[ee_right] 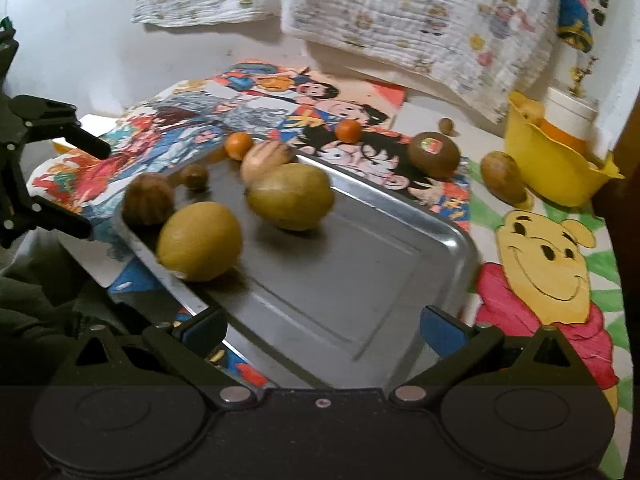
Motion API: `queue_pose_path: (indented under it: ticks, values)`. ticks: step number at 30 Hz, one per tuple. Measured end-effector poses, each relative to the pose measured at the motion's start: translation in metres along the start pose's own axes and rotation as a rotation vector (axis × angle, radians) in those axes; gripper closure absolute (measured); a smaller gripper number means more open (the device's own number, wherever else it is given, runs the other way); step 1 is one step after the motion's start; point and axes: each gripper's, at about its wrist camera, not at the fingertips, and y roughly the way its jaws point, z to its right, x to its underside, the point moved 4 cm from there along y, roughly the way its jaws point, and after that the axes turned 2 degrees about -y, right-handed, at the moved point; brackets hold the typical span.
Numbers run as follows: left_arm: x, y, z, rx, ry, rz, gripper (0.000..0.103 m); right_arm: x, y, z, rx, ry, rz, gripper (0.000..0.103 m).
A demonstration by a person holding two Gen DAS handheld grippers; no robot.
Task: Organize fruits
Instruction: 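Move both tools back toward the kiwi and small orange beside the tray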
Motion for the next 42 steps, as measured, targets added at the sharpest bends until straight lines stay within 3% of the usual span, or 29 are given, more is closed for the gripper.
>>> queue_pose_path:
  ticks: [11, 18, 34, 42]
  values:
    - [-0.024, 0.003, -0.019, -0.036, 0.01, 0.008, 0.0, -0.012, 0.01, 0.031, 0.042, 0.027, -0.004, 0.001]
    - [-0.049, 0.015, -0.043, -0.063, -0.049, 0.037, 0.0, -0.024, 0.028, 0.051, 0.06, 0.045, 0.0, 0.001]
    - [-0.111, 0.076, -0.06, -0.04, -0.081, 0.063, 0.0, -0.058, 0.066, 0.101, 0.125, 0.122, 0.039, 0.001]
    - [-0.14, 0.104, -0.047, 0.007, -0.024, 0.088, 0.0, -0.074, 0.07, 0.128, 0.201, 0.161, 0.062, 0.001]
